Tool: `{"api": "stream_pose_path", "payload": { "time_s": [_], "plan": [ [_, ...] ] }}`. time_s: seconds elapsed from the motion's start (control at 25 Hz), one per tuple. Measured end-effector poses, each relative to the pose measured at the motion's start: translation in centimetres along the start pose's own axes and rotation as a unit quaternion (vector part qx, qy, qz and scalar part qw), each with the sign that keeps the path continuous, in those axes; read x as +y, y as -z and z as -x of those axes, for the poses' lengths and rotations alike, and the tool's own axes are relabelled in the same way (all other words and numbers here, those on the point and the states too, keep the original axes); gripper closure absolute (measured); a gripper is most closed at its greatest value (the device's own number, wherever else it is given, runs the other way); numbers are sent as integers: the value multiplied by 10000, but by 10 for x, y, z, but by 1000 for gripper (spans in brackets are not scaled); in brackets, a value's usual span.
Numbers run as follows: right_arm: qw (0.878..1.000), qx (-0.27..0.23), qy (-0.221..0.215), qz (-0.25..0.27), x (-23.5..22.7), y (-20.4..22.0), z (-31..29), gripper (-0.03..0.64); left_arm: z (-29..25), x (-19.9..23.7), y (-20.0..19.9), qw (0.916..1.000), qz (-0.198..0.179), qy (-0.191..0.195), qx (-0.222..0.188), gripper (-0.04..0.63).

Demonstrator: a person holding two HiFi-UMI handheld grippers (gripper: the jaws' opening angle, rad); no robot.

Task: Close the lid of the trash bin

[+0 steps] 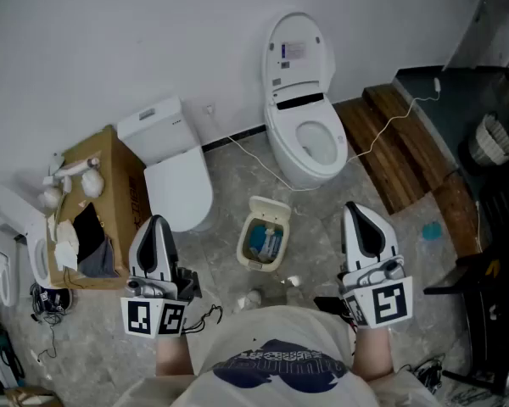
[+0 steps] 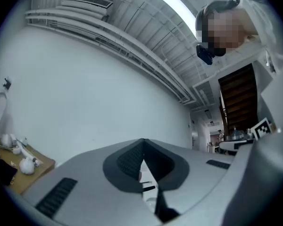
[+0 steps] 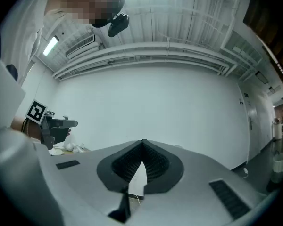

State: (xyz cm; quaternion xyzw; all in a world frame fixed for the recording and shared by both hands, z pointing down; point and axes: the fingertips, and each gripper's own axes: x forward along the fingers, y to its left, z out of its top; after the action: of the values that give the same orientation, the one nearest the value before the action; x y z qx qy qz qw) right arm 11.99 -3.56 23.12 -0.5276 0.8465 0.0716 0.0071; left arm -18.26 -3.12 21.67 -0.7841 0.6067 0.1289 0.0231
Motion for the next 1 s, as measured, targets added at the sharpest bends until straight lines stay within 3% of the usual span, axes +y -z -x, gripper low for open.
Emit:
{"api": "stream_pose_path", "payload": {
  "time_s": [0.48, 0.68, 0.72, 0.76, 0.8, 0.84, 0.88, 0.92, 1.0],
  "plan": [
    [10000, 48, 22, -12, -2, 4, 3, 612, -1, 0, 3, 10000, -30, 48, 50, 598],
    [9985, -7, -267, -473, 1, 14, 9, 611, 0, 3, 12, 9998, 62, 55, 190, 597],
    [9979, -19, -392, -515, 5, 15, 9, 566, 0, 2, 14, 9997, 123, 105, 208, 597],
    [9973, -20, -524, -521, 9, 16, 10, 420, -1, 0, 15, 9994, 187, 193, 227, 597],
    [9968, -16, -618, -513, 12, 17, 10, 251, -3, -3, 17, 9989, 239, 314, 260, 546],
    [9966, -17, -652, -511, 13, 17, 10, 177, -6, -8, 18, 9982, 258, 458, 305, 397],
    [9965, -30, -646, -521, 12, 16, 11, 146, -8, -13, 20, 9973, 232, 606, 347, 259],
    [9965, -52, -635, -538, 11, 16, 12, 129, -10, -18, 21, 9965, 169, 736, 370, 201],
    [9962, -92, -671, -552, 10, 16, 15, 121, -11, -27, 23, 9948, 43, 939, 381, 158]
  ]
}}
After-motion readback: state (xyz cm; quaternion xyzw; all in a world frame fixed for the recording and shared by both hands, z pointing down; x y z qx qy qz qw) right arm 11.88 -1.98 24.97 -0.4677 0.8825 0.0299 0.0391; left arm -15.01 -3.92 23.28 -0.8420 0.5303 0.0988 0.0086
